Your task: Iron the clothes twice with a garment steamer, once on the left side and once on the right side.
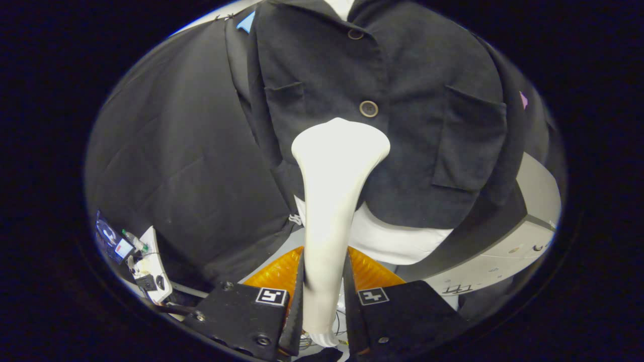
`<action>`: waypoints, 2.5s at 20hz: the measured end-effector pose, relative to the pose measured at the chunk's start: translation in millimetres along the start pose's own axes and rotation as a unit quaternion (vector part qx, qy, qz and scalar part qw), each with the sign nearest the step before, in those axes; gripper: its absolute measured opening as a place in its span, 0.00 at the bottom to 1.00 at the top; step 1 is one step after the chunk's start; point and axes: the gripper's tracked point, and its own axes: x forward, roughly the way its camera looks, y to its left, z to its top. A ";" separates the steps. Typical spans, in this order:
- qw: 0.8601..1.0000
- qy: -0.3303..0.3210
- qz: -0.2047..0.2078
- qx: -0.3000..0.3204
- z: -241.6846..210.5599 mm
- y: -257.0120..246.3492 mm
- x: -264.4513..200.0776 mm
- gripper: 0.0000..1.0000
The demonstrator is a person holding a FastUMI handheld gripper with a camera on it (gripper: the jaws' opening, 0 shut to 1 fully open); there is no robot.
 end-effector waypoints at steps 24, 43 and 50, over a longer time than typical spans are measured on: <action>0.984 -0.091 -0.125 0.084 -95.8 -218.4 -213.7 0.38; 0.977 -0.102 -0.133 0.129 -317.7 -342.9 -346.0 0.38; 0.968 -0.092 -0.143 0.186 -362.1 -374.4 -355.5 0.38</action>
